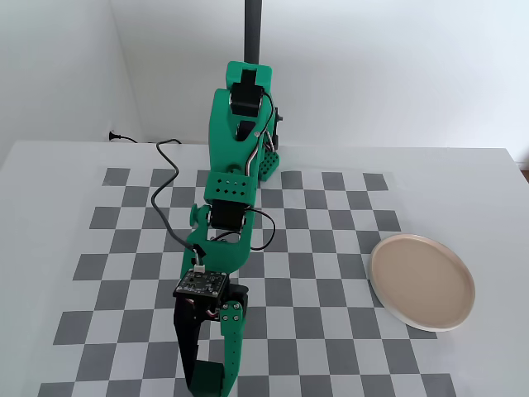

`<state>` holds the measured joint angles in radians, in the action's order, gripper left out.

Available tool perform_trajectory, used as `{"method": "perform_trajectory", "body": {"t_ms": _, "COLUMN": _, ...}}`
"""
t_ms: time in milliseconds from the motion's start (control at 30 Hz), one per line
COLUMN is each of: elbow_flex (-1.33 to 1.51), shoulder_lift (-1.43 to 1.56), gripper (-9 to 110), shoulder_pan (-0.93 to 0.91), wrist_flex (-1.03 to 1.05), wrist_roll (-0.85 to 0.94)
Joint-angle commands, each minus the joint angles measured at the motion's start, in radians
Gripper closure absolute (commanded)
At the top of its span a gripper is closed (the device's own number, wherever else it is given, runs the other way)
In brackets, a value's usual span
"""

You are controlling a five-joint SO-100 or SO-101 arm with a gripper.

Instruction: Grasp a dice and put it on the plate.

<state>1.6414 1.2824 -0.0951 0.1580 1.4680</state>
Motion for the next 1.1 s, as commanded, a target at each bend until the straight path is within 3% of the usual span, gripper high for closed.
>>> {"method": "perform_trajectory", "body": {"t_ms": 0, "elbow_flex": 0.061, "shoulder_lift": 0.173, "gripper": 106, "shoulder_pan": 0.049, "wrist_flex": -0.080, "wrist_roll": 0.012}}
{"method": "perform_trajectory", "body": {"t_ms": 533, "elbow_flex": 0.334, "shoulder_lift": 0.318, "gripper": 106, "shoulder_pan": 0.275, "wrist_flex": -0.184, "wrist_roll": 0.028}}
{"method": "perform_trajectory", "body": {"t_ms": 1067, "elbow_flex": 0.414, "shoulder_lift": 0.238, "gripper": 106, "shoulder_pan": 0.503, "wrist_flex": -0.348, "wrist_roll": 0.044}}
